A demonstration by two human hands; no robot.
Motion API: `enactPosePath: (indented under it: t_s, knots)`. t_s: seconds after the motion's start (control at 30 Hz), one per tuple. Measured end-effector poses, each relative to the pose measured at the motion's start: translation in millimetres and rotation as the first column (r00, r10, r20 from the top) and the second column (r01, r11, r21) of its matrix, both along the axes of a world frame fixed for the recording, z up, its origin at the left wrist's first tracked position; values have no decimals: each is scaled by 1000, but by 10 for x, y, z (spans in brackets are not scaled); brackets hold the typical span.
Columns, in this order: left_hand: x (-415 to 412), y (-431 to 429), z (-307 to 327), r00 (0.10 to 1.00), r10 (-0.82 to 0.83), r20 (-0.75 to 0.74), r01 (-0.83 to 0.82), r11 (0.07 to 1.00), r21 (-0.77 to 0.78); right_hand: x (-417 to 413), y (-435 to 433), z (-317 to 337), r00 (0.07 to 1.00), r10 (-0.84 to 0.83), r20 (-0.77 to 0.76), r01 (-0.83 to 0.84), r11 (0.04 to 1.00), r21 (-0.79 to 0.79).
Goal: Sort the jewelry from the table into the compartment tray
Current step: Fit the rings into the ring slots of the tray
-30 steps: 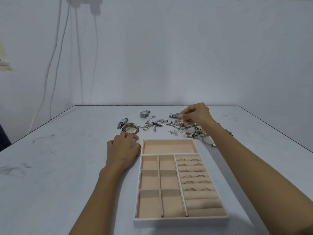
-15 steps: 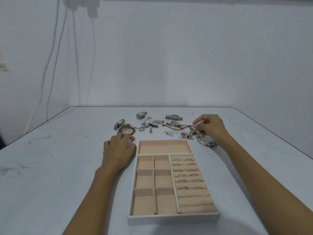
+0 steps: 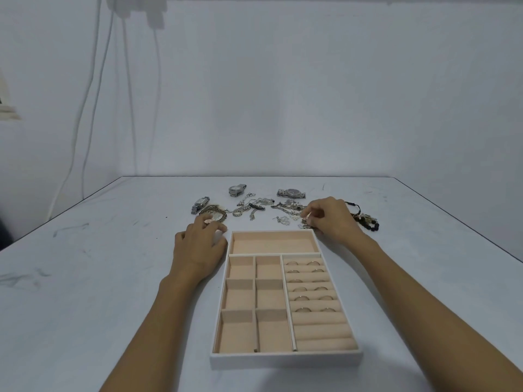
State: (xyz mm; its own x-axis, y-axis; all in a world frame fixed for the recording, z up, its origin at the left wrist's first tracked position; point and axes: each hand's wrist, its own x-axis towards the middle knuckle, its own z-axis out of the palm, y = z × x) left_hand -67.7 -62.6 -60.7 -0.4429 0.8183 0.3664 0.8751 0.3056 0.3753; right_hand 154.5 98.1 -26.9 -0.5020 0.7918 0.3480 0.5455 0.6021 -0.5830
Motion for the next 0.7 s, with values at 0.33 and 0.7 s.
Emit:
enactPosePath:
  t_s: [0.33, 0.7]
  knots:
    - [4, -1, 5, 1000, -7, -17, 7, 1000, -6, 142, -333, 471, 970, 116, -214, -160, 966, -203]
    - [-11, 12, -7, 992, -126, 5, 126, 991, -40, 682, -1516, 476, 914, 191, -358, -310, 899, -310]
